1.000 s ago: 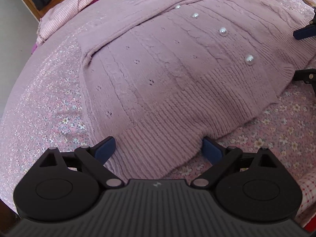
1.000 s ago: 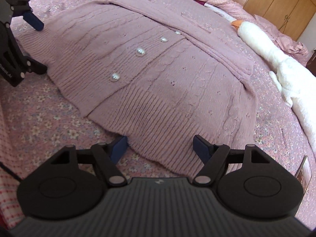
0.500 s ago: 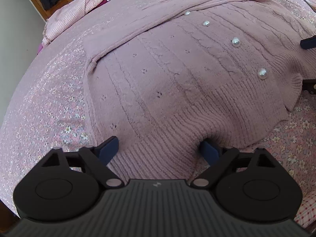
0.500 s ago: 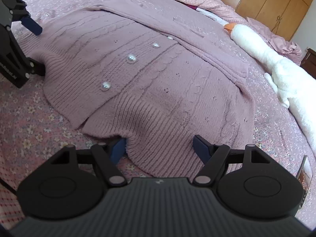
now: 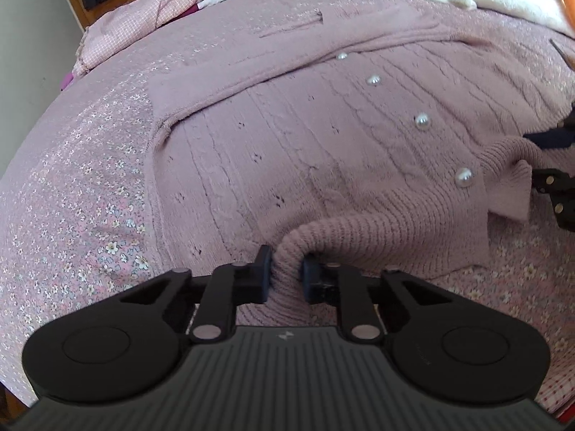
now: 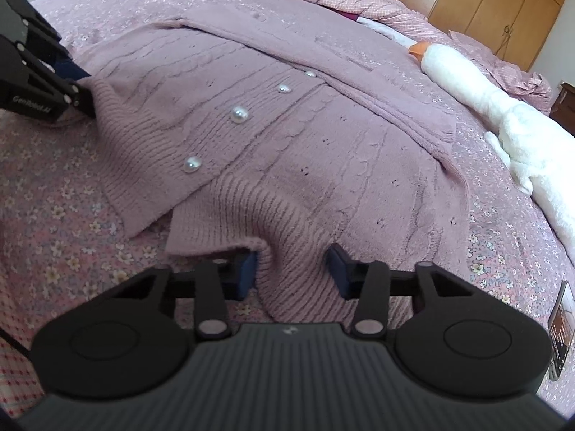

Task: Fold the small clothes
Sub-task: 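Grasp the ribbed hem with both grippers and lift it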

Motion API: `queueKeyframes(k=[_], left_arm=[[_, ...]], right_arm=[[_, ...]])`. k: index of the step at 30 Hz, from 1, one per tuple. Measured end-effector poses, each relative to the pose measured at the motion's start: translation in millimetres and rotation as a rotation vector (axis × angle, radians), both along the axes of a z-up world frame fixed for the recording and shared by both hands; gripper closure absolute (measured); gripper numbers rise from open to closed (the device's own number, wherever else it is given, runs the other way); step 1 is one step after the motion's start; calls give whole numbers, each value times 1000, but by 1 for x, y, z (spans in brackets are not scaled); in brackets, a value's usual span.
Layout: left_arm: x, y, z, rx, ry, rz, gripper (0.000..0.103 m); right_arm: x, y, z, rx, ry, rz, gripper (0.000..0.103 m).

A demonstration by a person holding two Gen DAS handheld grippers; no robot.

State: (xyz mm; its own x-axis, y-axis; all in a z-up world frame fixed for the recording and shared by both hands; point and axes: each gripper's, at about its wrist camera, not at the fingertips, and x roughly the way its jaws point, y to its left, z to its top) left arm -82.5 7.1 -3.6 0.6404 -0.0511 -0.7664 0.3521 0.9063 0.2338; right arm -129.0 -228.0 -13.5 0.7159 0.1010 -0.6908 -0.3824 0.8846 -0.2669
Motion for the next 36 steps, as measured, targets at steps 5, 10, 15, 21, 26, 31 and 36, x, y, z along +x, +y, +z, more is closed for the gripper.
queueKeyframes(k=[5,10,15,21,26,31,36], left_arm=[[-4,5,9,-21,-26,11,89],[-7,8,24,-50,-72,25,90],[-8,8,37,-72,-109,34,90],[-8,8,55,-93,-159,36,91],[0,8,70,-109,-206,44,91],[16,9,83,-119,-253,56,91],[36,7,100,-134,-309,69,91]], right_arm=[[0,-1,8,34,-25,-38,84],[2,-4,20,76,-69,-75,86],[4,-4,32,89,-115,-89,86],[7,-2,45,89,-171,-96,87],[16,-1,57,89,-226,-98,87],[32,0,71,73,-285,-96,87],[53,2,86,64,-349,-97,87]])
